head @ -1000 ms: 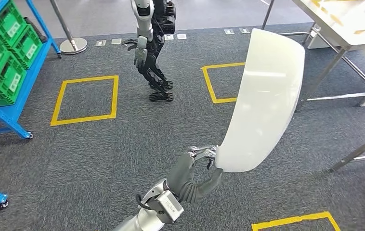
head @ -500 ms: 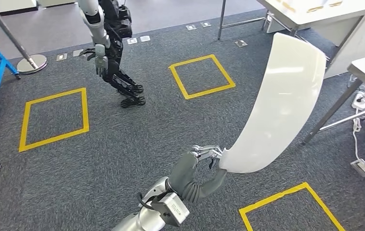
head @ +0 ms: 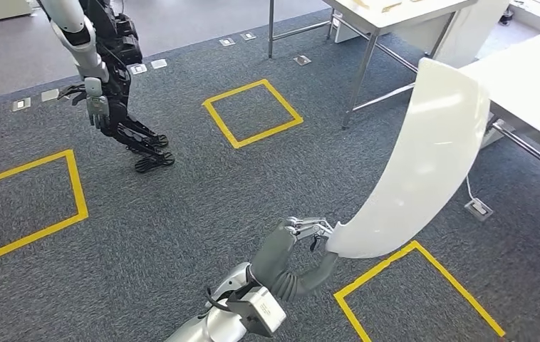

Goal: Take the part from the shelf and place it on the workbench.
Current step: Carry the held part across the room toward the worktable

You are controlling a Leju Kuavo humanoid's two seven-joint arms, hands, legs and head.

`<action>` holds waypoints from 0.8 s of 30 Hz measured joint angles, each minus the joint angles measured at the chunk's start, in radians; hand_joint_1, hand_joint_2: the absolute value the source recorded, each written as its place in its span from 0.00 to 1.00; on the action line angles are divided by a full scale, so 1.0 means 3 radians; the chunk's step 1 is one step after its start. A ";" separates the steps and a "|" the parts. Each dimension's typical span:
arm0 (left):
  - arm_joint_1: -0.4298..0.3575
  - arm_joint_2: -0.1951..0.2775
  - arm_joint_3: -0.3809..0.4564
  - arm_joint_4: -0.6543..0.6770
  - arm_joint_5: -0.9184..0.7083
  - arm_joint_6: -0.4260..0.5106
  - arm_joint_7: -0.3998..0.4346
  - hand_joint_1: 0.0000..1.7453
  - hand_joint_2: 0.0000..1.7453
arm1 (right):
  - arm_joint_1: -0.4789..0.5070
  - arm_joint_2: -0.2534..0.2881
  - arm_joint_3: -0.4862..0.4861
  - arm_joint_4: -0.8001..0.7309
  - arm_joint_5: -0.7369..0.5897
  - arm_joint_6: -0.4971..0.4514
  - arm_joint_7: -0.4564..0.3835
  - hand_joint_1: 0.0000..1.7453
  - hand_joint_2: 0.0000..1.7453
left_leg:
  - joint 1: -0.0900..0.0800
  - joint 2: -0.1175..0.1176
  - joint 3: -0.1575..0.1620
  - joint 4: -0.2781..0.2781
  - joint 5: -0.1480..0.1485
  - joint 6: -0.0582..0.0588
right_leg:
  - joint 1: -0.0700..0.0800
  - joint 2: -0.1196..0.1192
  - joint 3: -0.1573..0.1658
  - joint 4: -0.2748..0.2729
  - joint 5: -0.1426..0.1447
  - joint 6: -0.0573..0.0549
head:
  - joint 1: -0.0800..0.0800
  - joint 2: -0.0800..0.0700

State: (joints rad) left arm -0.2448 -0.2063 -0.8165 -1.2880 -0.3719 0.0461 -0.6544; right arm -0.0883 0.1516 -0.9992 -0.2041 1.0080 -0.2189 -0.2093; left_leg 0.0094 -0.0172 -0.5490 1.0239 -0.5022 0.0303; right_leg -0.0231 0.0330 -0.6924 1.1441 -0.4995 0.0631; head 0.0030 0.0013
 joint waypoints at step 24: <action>-0.0011 0.0015 0.0001 -0.0090 -0.0042 -0.0170 0.0133 1.00 1.00 | -0.0006 0.0091 -0.0016 0.0001 -0.0090 -0.0093 0.0083 0.00 0.00 | 0.0025 -0.0191 -0.0080 0.0121 -0.0014 -0.0148 | 0.0009 0.0271 0.0282 -0.0398 0.0165 -0.0120 | -0.0031 0.0000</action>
State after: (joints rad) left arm -0.2482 -0.2019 -0.8162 -1.3149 -0.3845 -0.0050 -0.6145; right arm -0.0902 0.1790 -1.0039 -0.2038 0.9810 -0.2466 -0.1845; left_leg 0.0169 -0.0744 -0.5731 1.0601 -0.5065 -0.0140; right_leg -0.0204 0.1141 -0.6077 1.0246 -0.4499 0.0269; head -0.0062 0.0013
